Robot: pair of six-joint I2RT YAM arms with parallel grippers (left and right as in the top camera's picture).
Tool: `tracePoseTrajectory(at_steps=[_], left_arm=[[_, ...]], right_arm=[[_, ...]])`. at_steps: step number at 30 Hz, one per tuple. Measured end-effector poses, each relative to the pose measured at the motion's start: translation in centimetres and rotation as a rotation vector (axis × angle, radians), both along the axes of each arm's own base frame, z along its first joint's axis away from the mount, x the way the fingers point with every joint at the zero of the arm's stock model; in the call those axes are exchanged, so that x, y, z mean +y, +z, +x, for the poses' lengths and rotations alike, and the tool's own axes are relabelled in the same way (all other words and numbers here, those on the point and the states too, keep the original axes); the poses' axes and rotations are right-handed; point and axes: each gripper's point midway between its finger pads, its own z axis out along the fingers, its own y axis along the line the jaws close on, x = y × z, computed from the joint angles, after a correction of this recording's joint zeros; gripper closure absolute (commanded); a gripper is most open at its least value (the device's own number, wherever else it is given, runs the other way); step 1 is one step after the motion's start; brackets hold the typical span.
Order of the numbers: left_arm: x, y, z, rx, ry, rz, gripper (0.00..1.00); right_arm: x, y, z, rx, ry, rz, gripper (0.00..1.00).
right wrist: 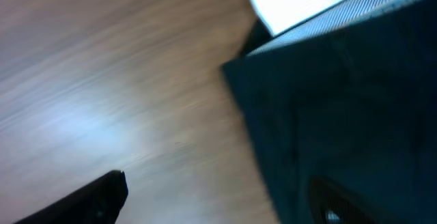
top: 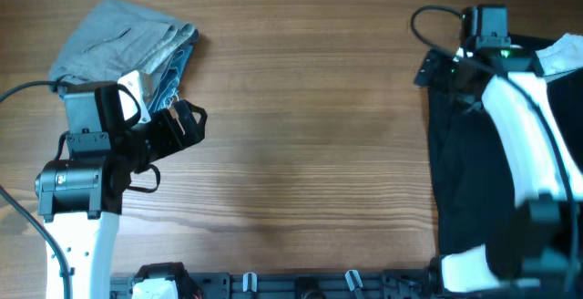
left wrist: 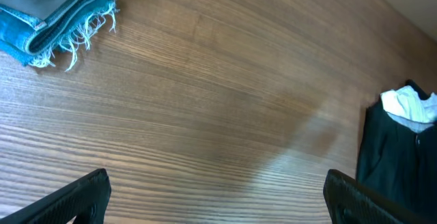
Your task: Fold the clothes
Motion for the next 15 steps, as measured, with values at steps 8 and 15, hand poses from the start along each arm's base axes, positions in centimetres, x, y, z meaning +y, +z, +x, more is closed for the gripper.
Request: tracePoseTrajectory(at_steps=[8,15], left_arm=[[0.0,0.0,0.0,0.002,0.0,0.0,0.0],[0.0,0.0,0.0,-0.001,0.0,0.0,0.0]], right_arm=[[-1.5,-12.1,0.8,0.249,0.097,-0.055,0.34],[-3.3,-12.5,-0.1,0.299,0.039,-0.143,0.87]])
